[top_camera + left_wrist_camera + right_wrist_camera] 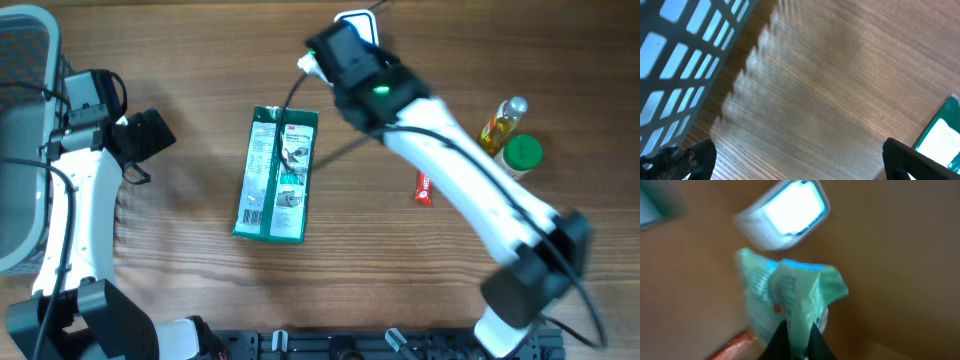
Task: Scan the item barcode
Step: 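Carry the wipes pack right and release it near the Kleenex pack, then move the right gripper onto the green gloves pack and grasp it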
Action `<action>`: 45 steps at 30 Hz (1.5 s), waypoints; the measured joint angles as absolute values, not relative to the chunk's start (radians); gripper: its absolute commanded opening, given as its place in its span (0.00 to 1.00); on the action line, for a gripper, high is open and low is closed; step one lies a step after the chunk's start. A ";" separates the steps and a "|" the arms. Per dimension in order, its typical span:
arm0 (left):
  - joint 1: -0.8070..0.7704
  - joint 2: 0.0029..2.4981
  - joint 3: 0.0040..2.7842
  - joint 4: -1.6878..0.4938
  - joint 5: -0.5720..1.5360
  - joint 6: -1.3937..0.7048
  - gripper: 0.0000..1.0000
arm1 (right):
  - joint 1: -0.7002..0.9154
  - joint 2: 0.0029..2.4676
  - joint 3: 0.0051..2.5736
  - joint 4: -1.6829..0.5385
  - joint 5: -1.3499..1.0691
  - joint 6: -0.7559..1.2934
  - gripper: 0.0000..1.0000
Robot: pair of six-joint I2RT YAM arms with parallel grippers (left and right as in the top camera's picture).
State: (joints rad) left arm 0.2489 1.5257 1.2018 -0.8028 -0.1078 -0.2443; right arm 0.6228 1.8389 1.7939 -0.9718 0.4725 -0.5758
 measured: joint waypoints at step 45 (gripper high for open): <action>0.249 1.526 1.202 -0.801 -0.108 -0.244 1.00 | 0.408 1.839 1.106 -0.793 0.231 0.383 0.13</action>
State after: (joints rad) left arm 0.2489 1.5257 1.2018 -0.8005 -0.1078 -0.2440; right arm 0.4084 1.8385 1.1065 -0.7925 0.2306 0.3832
